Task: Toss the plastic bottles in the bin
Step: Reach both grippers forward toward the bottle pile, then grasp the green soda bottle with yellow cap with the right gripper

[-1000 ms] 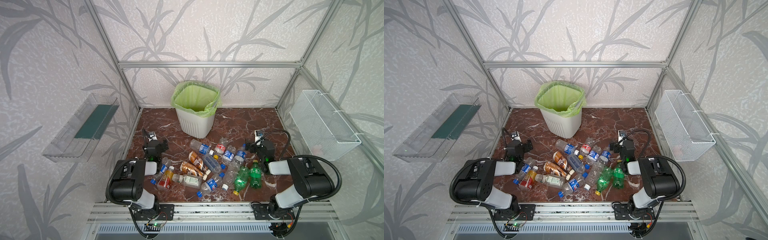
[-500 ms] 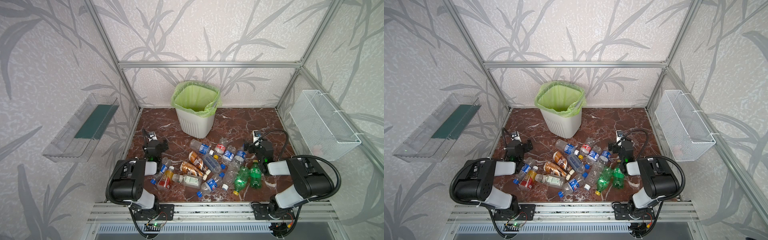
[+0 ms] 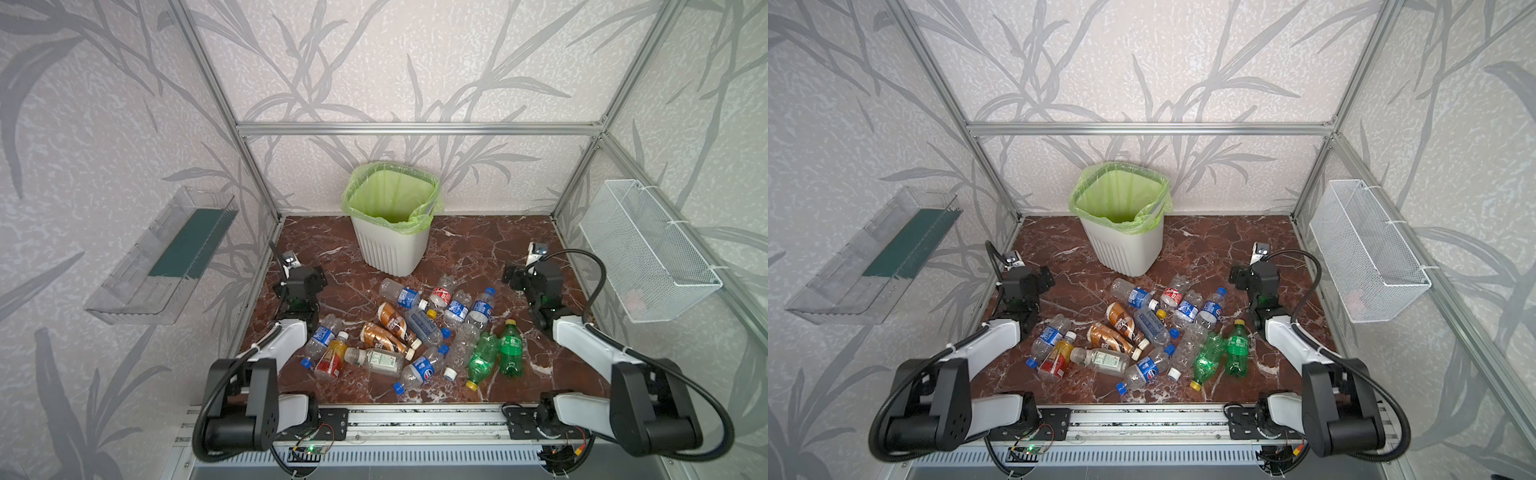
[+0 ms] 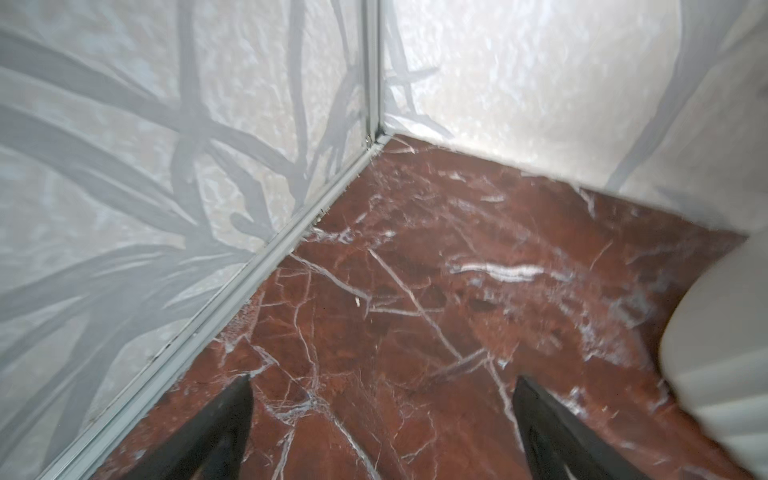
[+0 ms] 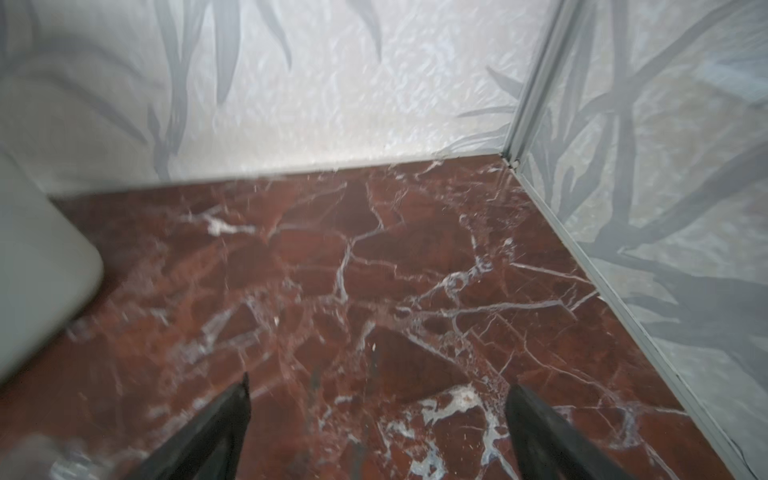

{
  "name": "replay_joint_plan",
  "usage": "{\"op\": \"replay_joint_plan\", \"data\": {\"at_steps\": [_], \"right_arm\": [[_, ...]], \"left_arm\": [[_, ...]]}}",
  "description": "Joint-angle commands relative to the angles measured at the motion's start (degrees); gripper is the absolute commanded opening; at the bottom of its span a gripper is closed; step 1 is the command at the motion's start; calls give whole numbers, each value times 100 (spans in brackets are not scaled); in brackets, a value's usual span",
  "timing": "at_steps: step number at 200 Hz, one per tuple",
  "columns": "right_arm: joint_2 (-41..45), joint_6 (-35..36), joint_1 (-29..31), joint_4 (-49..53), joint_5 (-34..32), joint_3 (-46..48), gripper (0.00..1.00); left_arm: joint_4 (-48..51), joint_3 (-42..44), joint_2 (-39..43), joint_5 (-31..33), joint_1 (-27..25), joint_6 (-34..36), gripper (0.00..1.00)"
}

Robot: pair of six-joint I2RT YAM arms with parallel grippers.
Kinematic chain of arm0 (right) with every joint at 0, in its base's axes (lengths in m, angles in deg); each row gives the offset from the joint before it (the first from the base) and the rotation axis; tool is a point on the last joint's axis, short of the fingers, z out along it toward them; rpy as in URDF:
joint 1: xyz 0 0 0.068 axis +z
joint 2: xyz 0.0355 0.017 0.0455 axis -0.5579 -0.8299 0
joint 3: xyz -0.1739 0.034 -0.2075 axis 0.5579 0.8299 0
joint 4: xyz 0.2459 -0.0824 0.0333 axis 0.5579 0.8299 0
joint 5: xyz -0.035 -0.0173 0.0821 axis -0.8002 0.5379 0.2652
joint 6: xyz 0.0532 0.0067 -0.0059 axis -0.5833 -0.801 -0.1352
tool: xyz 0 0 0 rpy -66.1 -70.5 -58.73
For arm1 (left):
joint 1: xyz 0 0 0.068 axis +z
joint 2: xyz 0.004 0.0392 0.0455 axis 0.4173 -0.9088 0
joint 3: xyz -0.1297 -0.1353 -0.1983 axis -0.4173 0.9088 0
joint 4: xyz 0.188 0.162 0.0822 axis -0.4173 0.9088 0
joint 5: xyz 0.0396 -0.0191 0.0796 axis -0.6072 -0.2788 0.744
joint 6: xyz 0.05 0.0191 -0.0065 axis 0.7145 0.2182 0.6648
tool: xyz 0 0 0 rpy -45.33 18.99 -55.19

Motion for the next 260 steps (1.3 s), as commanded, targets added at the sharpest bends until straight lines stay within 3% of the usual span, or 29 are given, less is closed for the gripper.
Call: {"op": "replay_joint_plan", "data": {"at_steps": [1,23,45,71,100,132,260], "right_arm": [[478,-1516,-25,2455,208,-768,89],[468,-2044,20,3896,826,-1614,83],[646,-2230,406,5378,517,-2154,80],[1205,-2599,715,6507,411,-2052,79],[1677,-2829,892,7340,591,-1525,80],[1991,-3062,986,7521,1056,-719,87],[1357,-2982,1008,7121,1352,49,86]], "left_arm": [[2452,-994,667,618,19,-1283,93],[3779,-1775,1043,-295,4,-1739,82],[4675,-2006,1434,-1285,-76,-2011,79],[5381,-1660,2041,-2304,-163,-1869,77],[6062,-1132,2692,-2912,-198,-1853,77],[6362,-862,3052,-3131,-216,-1934,78],[6095,-796,2724,-3361,-347,-2030,79]]}}
